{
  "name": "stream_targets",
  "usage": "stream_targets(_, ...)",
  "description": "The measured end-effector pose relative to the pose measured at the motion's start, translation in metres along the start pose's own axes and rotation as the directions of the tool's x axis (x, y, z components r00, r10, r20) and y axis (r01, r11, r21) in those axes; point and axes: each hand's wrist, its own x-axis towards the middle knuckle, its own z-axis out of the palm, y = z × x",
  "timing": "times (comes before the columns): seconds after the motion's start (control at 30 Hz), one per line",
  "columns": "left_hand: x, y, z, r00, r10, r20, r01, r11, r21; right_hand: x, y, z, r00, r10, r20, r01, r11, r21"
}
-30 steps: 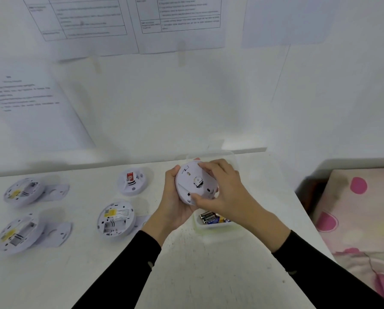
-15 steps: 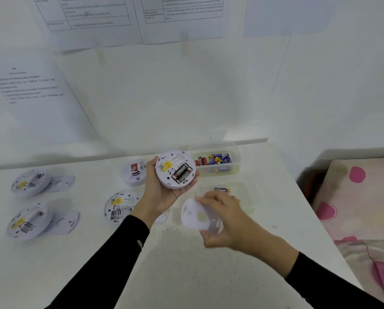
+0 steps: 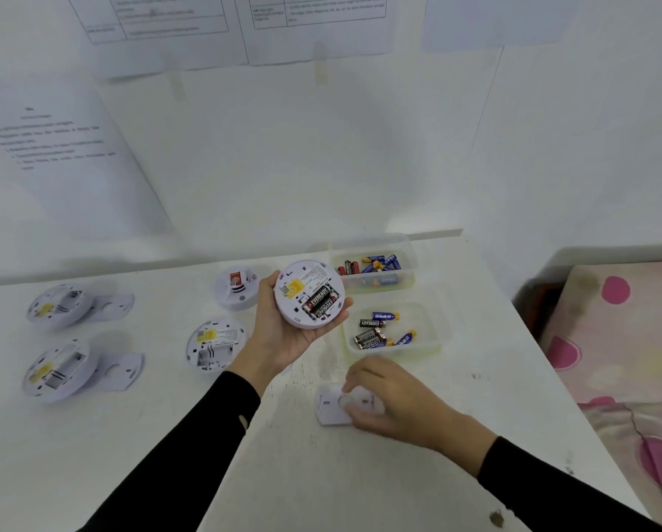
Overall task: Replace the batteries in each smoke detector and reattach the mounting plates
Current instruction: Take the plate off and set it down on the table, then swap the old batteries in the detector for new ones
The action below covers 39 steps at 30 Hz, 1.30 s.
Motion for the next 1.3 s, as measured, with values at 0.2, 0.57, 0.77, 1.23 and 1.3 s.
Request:
stream_targets(0.2,-0.004,-0.005,0.011,0.998,0.054,0.044,-0.057,0.995,0.086,0.055,-0.021,-0.045,0.884,0.111,-0.455,-0.085,0.993,0.078)
stream_targets(0.57,-0.005,-0.012,0.024,0.986,0.128,0.107,-0.125,0.992,-0.031,0.078,-0.028,-0.047,0.841,0.291,-0.457,-0.245,0.956,0.16)
stream_targets(0.77,-0.004,-0.012,0.026,0.983,0.149,0.109,-0.147,0.989,-0.028,0.078,-0.031,-0.046,0.828,0.296,-0.476,-0.252,0.955,0.155)
stream_targets(1.23,-0.004,-0.017,0.034,0.98,0.199,0.026,-0.2,0.978,0.057,0.08,-0.029,-0.041,0.819,0.249,-0.517,-0.261,0.964,0.051)
stream_targets(1.3,-0.005,-0.016,0.034,0.982,0.186,0.014,-0.187,0.981,0.052,0.08,-0.029,-0.043,0.824,0.24,-0.514,-0.247,0.967,0.055)
